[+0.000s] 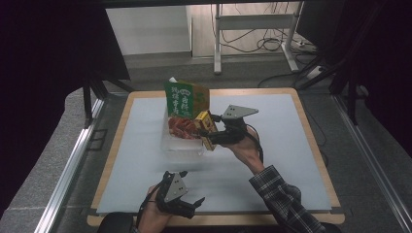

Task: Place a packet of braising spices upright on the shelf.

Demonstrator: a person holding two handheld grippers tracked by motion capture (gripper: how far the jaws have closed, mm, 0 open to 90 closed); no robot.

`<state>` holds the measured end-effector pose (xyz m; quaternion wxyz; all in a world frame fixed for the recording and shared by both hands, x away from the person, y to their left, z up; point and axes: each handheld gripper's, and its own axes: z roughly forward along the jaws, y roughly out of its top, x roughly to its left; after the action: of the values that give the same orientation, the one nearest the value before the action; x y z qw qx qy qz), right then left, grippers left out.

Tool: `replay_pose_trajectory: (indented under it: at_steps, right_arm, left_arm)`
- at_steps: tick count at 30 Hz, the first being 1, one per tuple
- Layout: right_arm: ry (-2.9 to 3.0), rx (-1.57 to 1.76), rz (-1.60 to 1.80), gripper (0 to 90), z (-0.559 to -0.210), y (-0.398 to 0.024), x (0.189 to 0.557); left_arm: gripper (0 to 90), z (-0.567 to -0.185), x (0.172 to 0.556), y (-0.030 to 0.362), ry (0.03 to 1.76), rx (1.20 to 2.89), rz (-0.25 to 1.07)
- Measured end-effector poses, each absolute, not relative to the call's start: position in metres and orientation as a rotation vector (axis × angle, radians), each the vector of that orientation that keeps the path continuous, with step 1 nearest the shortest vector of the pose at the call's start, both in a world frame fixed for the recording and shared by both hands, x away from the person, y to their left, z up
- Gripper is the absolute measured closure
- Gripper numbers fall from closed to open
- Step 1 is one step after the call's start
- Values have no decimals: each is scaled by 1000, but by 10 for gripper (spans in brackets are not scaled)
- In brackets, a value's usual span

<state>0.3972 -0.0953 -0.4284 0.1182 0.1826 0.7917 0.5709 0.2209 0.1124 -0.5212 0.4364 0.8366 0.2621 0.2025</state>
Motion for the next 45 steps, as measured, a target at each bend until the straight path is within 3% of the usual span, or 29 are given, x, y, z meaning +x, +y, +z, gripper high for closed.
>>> replay_pose_trajectory:
  at_steps: [29,45]
  right_arm:
    - [2296,439,1785,317,-453,-35,408]
    - [2284,455,1824,319,-465,-35,402]
  left_arm:
    - [22,-521,221,113,645,2081,507]
    - [22,-521,221,113,642,2085,507]
